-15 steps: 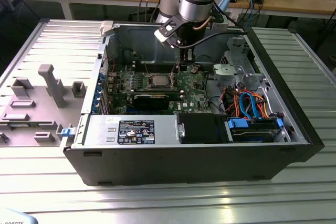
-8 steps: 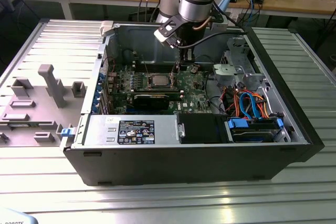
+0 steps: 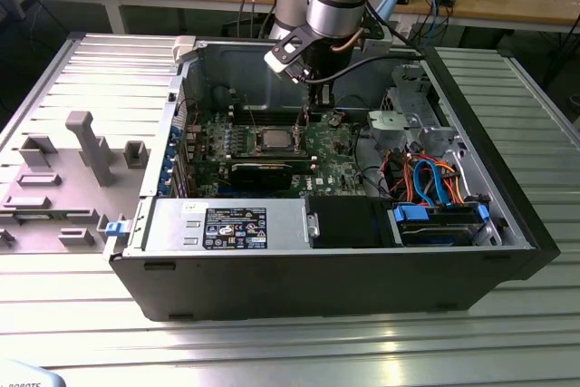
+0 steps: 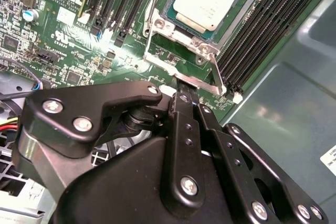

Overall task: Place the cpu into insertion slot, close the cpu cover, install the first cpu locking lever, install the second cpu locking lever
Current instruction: 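Close the cpu cover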

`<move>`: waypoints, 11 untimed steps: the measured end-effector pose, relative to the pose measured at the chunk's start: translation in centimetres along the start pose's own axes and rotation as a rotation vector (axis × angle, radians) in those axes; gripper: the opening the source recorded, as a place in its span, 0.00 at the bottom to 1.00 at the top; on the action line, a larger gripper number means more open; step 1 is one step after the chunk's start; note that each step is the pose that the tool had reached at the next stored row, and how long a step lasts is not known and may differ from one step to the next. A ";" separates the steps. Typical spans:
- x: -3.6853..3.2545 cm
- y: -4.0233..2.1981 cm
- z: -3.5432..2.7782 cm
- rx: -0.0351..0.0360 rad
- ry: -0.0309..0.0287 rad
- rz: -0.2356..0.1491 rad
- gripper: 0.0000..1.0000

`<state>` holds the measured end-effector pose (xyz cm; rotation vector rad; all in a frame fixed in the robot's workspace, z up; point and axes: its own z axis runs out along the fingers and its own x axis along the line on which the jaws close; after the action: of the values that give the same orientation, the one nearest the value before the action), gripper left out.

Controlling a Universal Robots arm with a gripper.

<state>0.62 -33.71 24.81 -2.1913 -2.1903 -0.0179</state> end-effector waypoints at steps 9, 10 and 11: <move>0.00 -0.61 0.02 0.0000 0.0003 0.000 0.11; 0.00 -0.66 0.02 0.0000 0.0004 0.000 0.11; 0.00 -0.75 0.02 0.0000 0.0004 0.000 0.11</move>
<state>-0.13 -33.71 24.80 -2.1911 -2.1902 -0.0184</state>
